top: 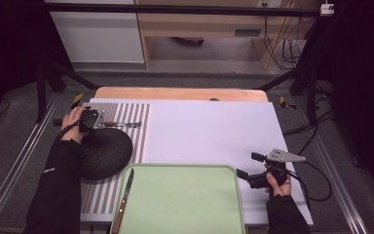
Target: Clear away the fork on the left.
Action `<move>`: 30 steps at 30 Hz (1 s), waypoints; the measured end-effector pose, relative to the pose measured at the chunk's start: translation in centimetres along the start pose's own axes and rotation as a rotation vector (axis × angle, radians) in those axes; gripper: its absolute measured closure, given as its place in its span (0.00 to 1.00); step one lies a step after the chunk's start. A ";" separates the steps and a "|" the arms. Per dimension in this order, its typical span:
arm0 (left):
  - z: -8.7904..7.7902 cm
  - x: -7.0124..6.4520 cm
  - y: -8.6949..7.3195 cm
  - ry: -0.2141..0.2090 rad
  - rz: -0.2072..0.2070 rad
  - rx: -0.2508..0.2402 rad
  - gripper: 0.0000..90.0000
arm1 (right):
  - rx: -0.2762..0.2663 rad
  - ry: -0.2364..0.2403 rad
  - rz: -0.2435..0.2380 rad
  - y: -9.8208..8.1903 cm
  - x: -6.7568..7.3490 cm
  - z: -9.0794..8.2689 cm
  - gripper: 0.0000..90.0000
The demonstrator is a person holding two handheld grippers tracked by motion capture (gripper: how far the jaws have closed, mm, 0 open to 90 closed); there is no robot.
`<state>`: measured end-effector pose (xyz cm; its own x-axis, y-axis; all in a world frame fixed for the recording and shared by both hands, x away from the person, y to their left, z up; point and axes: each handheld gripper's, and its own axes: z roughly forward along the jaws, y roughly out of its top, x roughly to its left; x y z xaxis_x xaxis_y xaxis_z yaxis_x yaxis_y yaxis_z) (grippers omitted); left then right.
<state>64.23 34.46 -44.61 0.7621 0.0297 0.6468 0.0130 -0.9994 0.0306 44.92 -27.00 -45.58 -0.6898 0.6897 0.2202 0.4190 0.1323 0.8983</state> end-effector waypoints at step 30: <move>0.9 0.0 2.7 0.015 0.044 0.032 0.59 | -0.003 0.000 0.001 0.0 0.0 0.0 0.01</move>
<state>64.86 31.78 -45.20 0.7523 -0.0141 0.6587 0.0005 -0.9998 -0.0219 44.96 -27.02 -45.62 -0.6897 0.6897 0.2207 0.4176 0.1298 0.8993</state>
